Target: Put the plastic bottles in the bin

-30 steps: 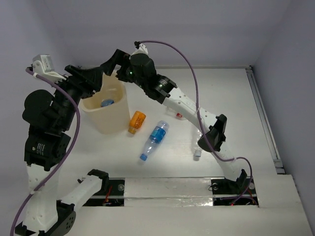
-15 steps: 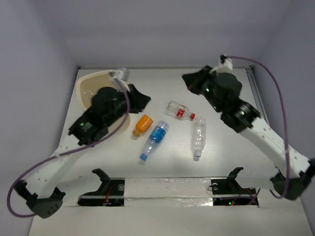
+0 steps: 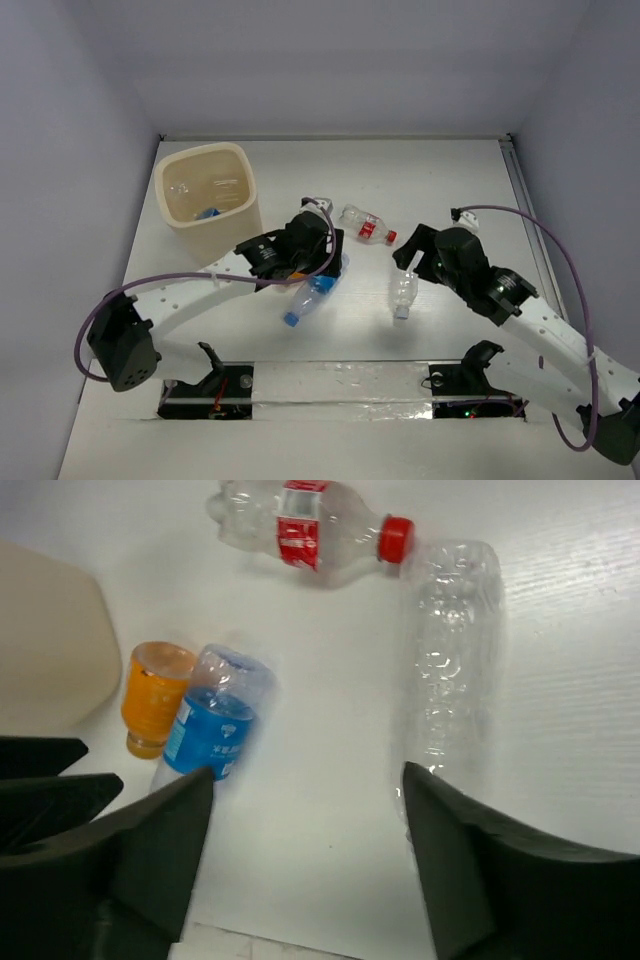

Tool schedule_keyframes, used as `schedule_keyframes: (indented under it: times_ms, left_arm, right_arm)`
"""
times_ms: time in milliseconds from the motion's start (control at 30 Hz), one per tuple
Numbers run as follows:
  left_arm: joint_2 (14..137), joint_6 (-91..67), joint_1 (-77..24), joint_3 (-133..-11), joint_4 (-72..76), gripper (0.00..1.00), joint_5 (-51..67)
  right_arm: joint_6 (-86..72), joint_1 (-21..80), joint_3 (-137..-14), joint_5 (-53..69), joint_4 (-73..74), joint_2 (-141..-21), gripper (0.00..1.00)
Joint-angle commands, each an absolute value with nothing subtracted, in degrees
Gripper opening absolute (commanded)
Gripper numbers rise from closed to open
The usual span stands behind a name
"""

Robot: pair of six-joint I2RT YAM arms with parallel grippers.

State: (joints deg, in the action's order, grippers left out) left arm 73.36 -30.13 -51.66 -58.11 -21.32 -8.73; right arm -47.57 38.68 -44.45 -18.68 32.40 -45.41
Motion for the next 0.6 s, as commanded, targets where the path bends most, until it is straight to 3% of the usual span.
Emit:
schedule_keyframes:
  times_ms: [0, 67, 267, 567]
  left_arm:
    - [76.1, -28.3, -51.7, -59.4, -18.6, 0.73, -10.2]
    - [78.5, -27.8, -51.7, -59.9, -18.1, 0.73, -10.1]
    - [82.8, -26.1, -51.7, -60.7, -16.0, 0.74, -9.0]
    - [88.5, -24.5, -52.2, -62.8, -14.5, 0.77, -8.6]
  right_arm:
    - [-46.4, 36.1, -44.5, -17.3, 33.4, -48.4, 0.87]
    - [-44.6, 34.3, -45.1, -16.3, 33.5, -52.3, 0.93]
    - [-39.6, 26.1, -45.5, -11.0, 30.2, -60.1, 0.94]
    - [-34.4, 23.2, -48.9, -6.8, 26.8, -74.3, 0.94]
